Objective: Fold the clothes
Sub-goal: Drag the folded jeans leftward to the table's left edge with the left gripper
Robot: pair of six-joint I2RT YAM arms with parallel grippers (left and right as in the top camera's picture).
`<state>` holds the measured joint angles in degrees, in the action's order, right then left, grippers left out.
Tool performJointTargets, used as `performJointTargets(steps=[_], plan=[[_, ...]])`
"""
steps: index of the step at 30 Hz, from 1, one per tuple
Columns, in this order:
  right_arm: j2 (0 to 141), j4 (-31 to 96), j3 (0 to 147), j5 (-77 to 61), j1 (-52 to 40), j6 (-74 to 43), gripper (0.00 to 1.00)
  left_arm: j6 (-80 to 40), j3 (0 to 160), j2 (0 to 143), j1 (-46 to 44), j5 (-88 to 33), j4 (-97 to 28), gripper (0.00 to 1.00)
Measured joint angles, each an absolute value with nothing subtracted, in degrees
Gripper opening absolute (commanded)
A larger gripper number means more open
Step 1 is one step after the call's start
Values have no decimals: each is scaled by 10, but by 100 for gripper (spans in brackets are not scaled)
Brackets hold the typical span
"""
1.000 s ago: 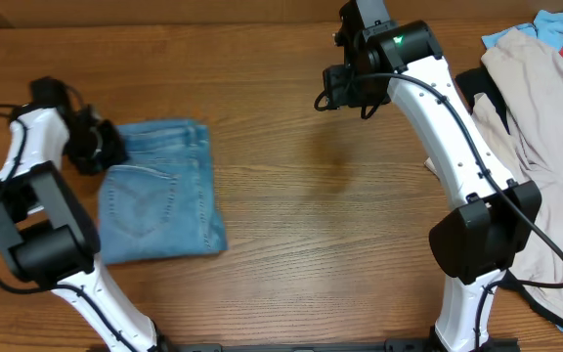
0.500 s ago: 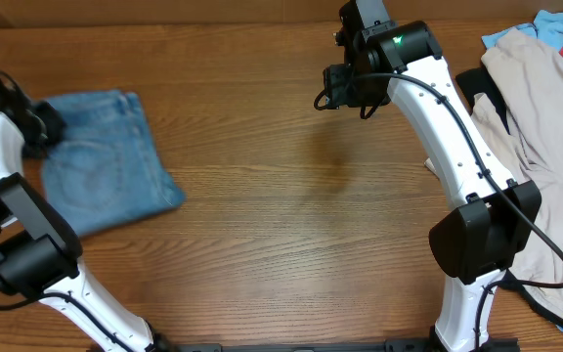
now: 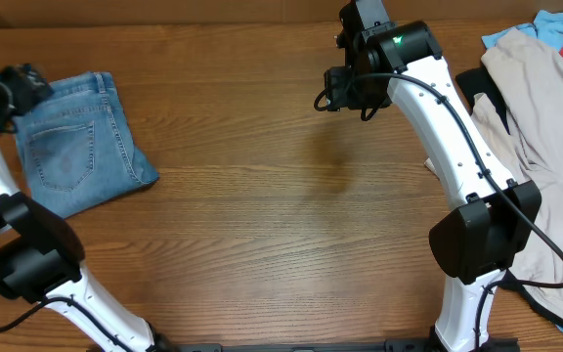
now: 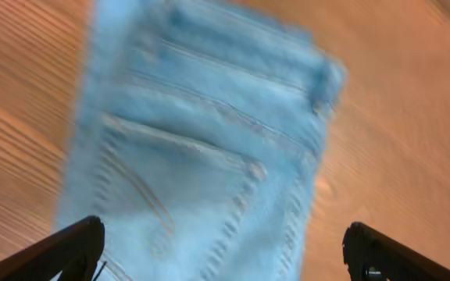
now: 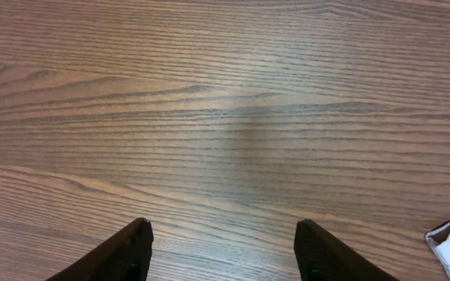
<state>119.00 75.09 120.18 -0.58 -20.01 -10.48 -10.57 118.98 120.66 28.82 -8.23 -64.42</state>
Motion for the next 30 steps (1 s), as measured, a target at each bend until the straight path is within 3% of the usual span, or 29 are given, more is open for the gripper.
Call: performJointTargets(steps=[2,5,8,11,18,21,30], plan=[[1190,751,1202,-6,-200,-105,63,-106,1190,1206,258,-90,-665,100],[1190,751,1202,-6,-200,-105,62,-105,1188,1207,204,-96,-681,91],[1190,755,1202,-6,-200,-105,63,-106,1175,1206,147,-103,-680,68],[1190,760,1202,-6,-200,-105,63,-105,1141,1207,99,-107,-675,39],[1190,766,1202,-6,-200,-105,63,-110,1002,1207,60,-89,-622,31],[1190,768,1202,-6,-200,-105,63,-120,945,1207,65,-63,-608,33],[1190,771,1202,-6,-200,-105,63,-158,886,1207,150,-15,-578,32]])
